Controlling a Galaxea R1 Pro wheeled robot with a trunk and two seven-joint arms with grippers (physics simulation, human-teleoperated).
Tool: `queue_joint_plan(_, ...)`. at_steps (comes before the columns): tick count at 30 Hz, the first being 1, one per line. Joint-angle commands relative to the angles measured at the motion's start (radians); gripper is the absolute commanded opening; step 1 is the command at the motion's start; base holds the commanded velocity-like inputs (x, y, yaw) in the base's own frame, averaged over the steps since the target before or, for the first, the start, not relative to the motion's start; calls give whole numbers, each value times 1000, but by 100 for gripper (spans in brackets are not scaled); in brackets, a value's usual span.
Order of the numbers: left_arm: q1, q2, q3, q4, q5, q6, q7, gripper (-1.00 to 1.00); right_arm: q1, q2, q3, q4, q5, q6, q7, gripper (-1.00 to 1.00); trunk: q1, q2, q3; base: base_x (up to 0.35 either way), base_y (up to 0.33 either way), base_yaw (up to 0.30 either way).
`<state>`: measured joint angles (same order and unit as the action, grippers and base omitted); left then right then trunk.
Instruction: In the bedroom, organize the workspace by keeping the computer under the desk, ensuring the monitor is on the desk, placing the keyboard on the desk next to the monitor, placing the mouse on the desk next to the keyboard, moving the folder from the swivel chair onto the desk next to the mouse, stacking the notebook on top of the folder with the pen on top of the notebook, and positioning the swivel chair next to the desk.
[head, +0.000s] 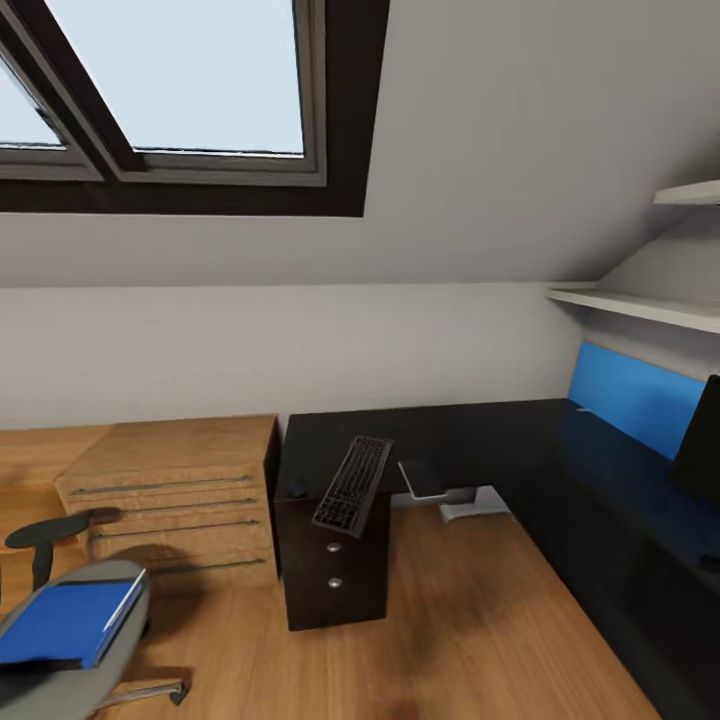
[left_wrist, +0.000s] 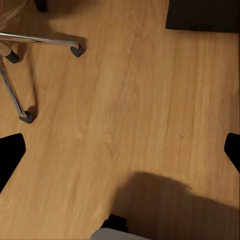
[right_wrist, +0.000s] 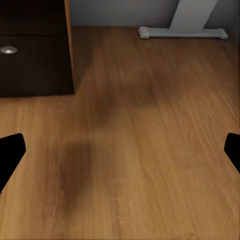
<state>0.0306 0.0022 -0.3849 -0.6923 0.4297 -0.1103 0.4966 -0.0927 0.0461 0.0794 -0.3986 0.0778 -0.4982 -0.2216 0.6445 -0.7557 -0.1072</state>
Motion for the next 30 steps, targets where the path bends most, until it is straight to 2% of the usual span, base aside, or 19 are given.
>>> queue_joint_plan(1, 0, 1, -5, -1, 11, -6, 5, 100, -1, 0, 3, 1, 8, 0, -10, 100, 1, -1, -1, 300, 217, -229)
queue_joint_plan(11, 0, 1, -5, -2, 11, -6, 5, 100, -1, 0, 3, 0, 8, 0, -10, 100, 1, -1, 4, 286, 231, -182)
queue_joint_plan(22, -1, 0, -5, -1, 11, -5, 5, 100, -1, 0, 4, 1, 8, 0, -10, 100, 1, -1, 5, 213, 280, -17)
queue_joint_plan(30, 0, -1, -6, -2, 8, -6, 5, 100, -1, 0, 5, 0, 10, -2, -10, 100, 1, -1, 5, 85, 202, 0)
